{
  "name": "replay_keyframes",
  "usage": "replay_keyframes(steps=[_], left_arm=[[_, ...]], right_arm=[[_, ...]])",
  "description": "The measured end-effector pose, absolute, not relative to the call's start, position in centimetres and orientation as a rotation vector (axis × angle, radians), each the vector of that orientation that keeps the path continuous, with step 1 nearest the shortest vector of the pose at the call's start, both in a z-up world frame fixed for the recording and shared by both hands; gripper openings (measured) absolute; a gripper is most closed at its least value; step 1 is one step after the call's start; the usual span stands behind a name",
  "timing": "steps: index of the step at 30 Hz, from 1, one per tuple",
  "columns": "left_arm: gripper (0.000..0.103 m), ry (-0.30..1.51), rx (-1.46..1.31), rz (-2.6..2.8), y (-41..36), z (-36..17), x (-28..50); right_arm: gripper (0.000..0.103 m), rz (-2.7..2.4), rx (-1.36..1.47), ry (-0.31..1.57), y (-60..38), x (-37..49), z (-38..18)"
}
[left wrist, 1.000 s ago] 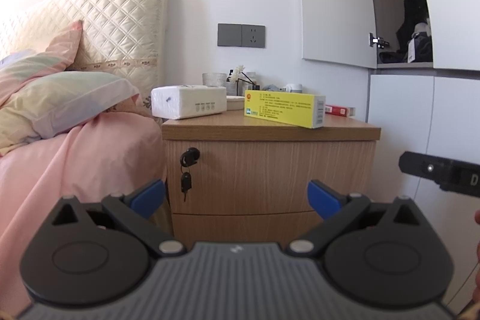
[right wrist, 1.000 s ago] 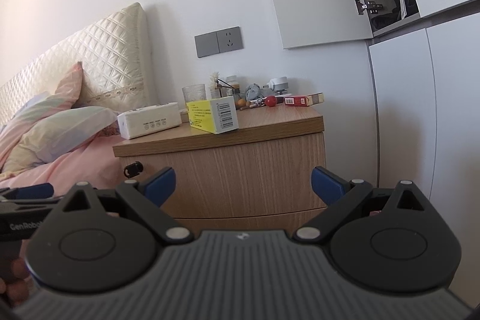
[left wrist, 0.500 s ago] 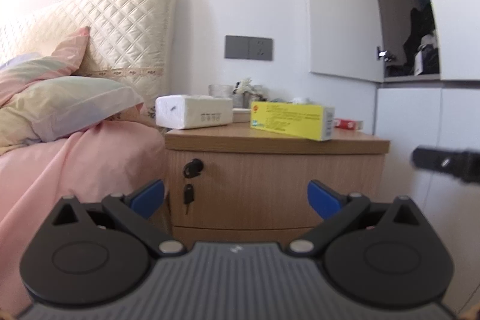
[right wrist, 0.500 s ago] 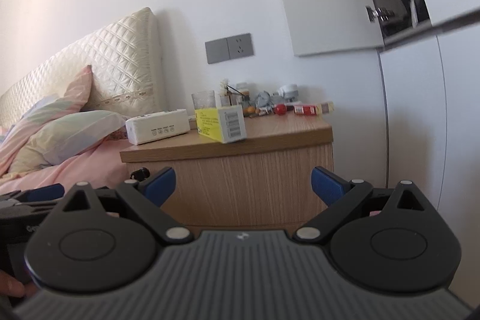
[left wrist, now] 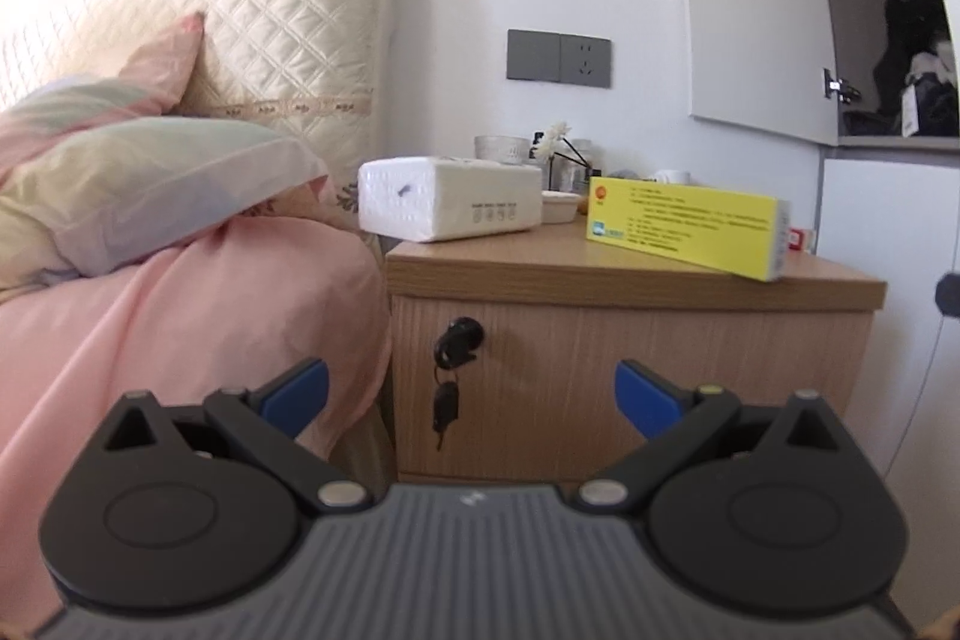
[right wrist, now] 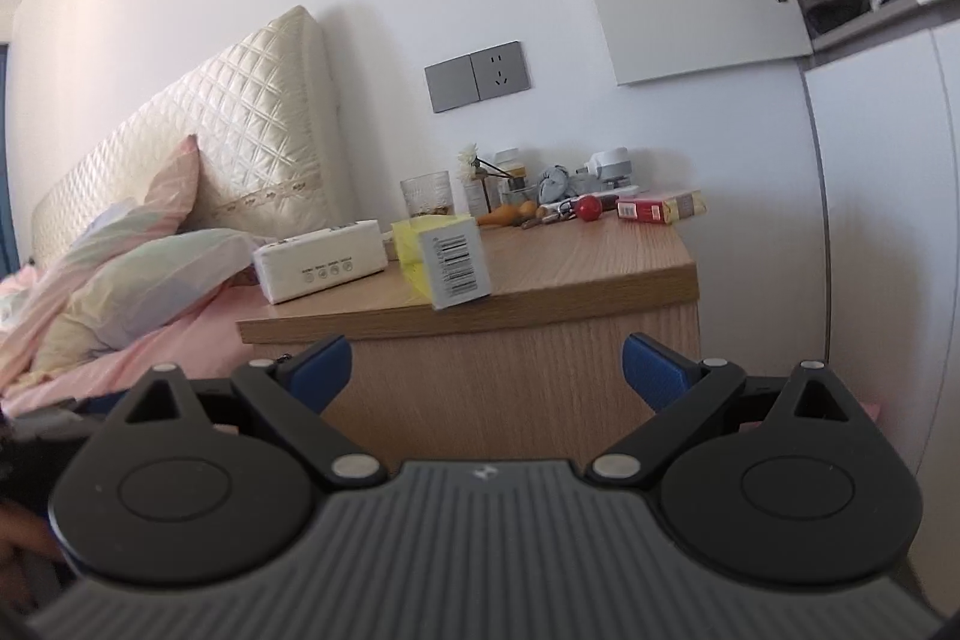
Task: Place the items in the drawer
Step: 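Bring the left tool to the black drawer knob and grasp it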
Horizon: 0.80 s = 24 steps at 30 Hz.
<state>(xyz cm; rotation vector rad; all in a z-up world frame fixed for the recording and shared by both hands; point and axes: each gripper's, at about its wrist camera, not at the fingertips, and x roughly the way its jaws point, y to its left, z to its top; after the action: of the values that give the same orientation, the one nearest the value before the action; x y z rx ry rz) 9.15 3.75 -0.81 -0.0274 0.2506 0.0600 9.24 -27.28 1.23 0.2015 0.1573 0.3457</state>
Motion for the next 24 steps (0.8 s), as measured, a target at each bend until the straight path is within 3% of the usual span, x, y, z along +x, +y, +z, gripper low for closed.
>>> replay_keyframes(steps=[13,24], left_arm=[[0.102,0.349,0.145,-0.08,6.4,-3.7,17.7],[0.103,0.376,0.163,-0.18,7.4,-5.4,20.5]], right_arm=[[0.099,0.355,0.17,0.245,-29.3,18.1,-3.2],[0.103,0.407,0.1,0.207,-28.7,20.3,-4.7]])
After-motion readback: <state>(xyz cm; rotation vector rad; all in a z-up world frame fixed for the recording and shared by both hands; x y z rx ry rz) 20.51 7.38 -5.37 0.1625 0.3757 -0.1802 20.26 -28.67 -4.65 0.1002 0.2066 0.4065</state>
